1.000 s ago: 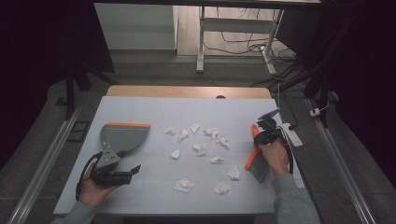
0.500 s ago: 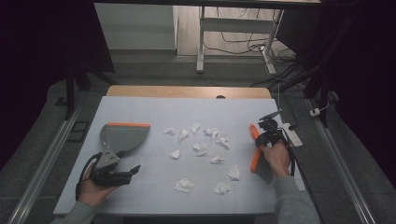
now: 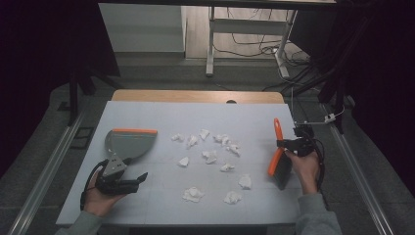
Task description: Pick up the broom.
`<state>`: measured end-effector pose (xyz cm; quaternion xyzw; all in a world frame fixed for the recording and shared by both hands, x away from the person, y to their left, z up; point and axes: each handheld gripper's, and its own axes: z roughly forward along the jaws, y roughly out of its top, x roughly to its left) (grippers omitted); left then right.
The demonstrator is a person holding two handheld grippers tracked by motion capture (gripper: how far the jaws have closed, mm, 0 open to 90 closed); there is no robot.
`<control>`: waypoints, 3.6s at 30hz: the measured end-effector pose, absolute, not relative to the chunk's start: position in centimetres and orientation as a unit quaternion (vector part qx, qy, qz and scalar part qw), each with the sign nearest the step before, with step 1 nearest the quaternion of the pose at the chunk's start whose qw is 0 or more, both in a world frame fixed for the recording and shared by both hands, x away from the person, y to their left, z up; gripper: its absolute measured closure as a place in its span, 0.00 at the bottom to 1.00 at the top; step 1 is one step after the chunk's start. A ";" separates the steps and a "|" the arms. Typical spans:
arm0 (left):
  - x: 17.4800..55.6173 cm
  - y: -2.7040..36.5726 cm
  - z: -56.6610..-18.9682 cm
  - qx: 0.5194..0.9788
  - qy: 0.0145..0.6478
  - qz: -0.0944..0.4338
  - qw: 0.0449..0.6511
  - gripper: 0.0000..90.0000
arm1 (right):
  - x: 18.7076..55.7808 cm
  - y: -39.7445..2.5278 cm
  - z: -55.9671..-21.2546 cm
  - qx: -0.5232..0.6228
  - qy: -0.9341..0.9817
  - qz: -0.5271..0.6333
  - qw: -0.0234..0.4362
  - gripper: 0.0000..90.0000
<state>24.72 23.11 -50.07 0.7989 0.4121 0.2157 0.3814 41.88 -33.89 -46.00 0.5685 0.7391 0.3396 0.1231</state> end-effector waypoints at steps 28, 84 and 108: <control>24.8 22.8 -50.2 0.797 0.414 0.224 0.379 0.25 | 39.9 -35.2 -42.5 0.453 0.679 0.555 0.158 0.78; 30.7 4.3 -47.8 0.801 0.303 0.196 0.478 0.74 | 36.7 -20.1 -42.7 0.383 0.654 0.652 0.021 0.78; 31.3 10.2 -45.9 0.843 0.293 0.138 0.429 0.89 | 36.0 -20.8 -41.8 0.329 0.744 0.578 0.065 0.45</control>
